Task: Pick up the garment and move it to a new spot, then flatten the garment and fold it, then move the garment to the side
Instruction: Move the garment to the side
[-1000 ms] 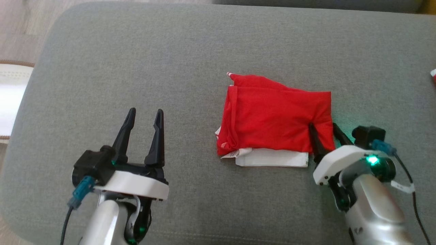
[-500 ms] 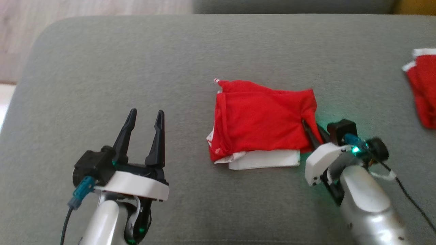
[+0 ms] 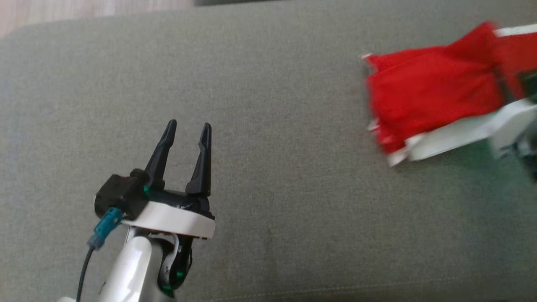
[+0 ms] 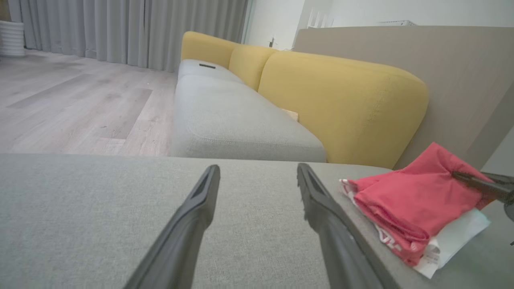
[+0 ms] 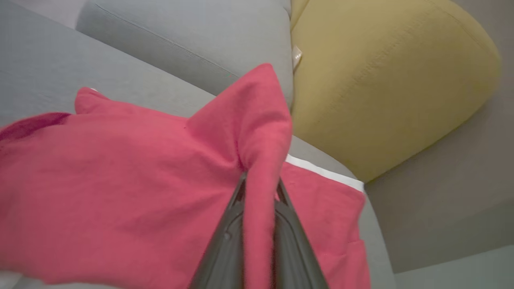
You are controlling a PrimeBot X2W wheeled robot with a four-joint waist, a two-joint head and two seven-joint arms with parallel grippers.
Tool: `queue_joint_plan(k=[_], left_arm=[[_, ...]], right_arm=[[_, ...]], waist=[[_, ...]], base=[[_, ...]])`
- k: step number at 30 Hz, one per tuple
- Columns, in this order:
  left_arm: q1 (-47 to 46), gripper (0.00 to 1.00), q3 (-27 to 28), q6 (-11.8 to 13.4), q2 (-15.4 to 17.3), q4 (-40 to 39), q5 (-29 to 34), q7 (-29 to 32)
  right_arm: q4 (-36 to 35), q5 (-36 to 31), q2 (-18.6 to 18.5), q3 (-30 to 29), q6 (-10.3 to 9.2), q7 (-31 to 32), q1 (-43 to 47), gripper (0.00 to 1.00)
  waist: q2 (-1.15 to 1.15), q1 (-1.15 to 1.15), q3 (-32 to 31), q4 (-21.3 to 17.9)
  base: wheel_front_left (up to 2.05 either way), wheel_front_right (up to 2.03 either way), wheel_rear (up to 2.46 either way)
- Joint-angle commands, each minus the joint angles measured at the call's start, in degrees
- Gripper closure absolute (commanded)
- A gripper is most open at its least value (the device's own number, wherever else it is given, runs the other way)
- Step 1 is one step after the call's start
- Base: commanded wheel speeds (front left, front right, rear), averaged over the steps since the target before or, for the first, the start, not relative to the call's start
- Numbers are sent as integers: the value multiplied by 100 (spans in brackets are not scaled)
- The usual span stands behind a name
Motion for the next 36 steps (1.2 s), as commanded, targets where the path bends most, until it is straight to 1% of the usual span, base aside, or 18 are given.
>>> queue_joint_plan(k=[1, 3, 6, 8, 10, 14, 19, 23, 27, 28, 29, 30, 33, 36], left_arm=[[-244, 0, 135, -18, 19, -178, -47, -45], [-296, 0, 139, -36, 19, -168, -42, -45], [-361, 0, 161, -56, 19, -155, -48, -45], [-397, 0, 173, -63, 19, -157, -55, -45], [-431, 0, 184, -59, 19, -167, -67, -45], [-485, 0, 217, -70, 19, -183, -67, -45], [-505, 0, 248, -87, 19, -179, -31, -45], [-526, 0, 267, -97, 19, -165, 0, -45], [-540, 0, 264, -118, 19, -128, 26, -45], [-539, 0, 263, -118, 19, -122, 27, -45], [-540, 0, 262, -118, 19, -117, 26, -45], [-539, 0, 260, -119, 19, -112, 23, -45], [-519, 0, 245, -131, 19, -73, 21, -45], [-499, 0, 245, -142, 19, -41, 16, -45]], right_arm=[[-138, 30, -236, -16, -5, 26, -244, 100], [-50, -11, -560, -151, -5, 106, -359, 100], [128, -138, -947, -428, -5, 251, -468, 100], [247, -199, -1096, -597, -5, 331, -519, 100], [352, -245, -1153, -759, -5, 424, -555, 100], [466, -414, -1195, -1100, -5, 570, -598, 100], [403, -741, -1131, -1576, -5, 654, -619, 100], [221, -1022, -954, -1945, -5, 719, -605, 100], [94, -1167, -753, -2116, -5, 796, -543, 100], [57, -1182, -703, -2157, -5, 799, -526, 84], [7, -1198, -659, -2209, -5, 790, -510, 6], [-32, -1212, -614, -2260, -5, 798, -489, 0], [-136, -1200, -465, -2363, -5, 837, -403, 0], [-251, -1206, -395, -2397, -5, 829, -353, 0]], waist=[[0, 0, 126, 19], [0, 0, 237, 64], [0, 0, 374, 132], [0, 0, 461, 173], [0, 0, 540, 205], [0, 0, 675, 235], [0, 0, 771, 211], [0, 0, 797, 145], [0, 0, 780, 70], [0, 0, 772, 55], [0, 0, 765, 45], [0, 0, 753, 37], [0, 0, 672, 32], [0, 0, 600, 39]], base=[[0, 0, 0], [0, 0, 0], [0, 0, 0], [0, 0, 0], [0, 0, 0], [0, 0, 0], [0, 0, 0], [0, 0, 0], [0, 0, 0], [0, 0, 0], [0, 0, 0], [0, 0, 0], [0, 0, 0], [0, 0, 0]])
